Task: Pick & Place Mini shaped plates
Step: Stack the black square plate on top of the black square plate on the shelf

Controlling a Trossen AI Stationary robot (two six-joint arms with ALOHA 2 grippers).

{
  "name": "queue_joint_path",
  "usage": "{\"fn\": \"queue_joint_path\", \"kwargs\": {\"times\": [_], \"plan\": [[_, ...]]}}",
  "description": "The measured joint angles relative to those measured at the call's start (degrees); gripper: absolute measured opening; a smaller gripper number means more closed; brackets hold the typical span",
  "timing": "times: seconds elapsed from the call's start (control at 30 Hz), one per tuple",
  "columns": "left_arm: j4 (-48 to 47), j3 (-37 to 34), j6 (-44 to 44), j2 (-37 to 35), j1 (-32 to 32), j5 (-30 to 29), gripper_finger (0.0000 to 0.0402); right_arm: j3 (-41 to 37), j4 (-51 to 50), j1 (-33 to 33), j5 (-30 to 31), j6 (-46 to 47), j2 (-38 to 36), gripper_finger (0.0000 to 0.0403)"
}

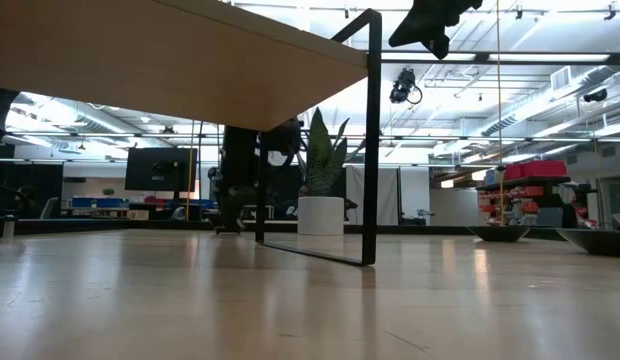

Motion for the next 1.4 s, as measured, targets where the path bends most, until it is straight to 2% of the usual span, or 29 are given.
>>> {"fn": "queue_joint_path", "kwargs": {"times": [0.13,0.5,0.93,1.07,1.17,1.4], "plan": [[-0.3,0.1,0.0,-0.2,0.0,-0.3,0.0006,0.0,0.0,0.0,0.0,0.0,0.0,0.0004],[-5.3,2.2,-0.1,-2.3,-0.1,0.5,0.0002,0.0,0.0,0.0,0.0,0.0,0.0,0.0004],[-17.3,14.3,0.1,-8.1,-1.6,-1.1,0.0001,0.0,0.0,0.0,0.0,-1.1,0.0,0.0004],[-22.1,19.2,0.6,-10.5,-3.6,-1.2,0.0001,0.0,0.0,0.0,0.0,-1.1,0.0,0.0004],[-24.6,22.5,4.4,-12.8,-6.0,-0.4,0.0001,0.0,0.0,0.0,0.0,-1.2,0.0,0.0004],[-26.7,26.2,8.8,-18.9,-14.3,0.4,0.0,0.0,-0.2,0.0,0.0,-3.6,0.0,0.0004]]}}
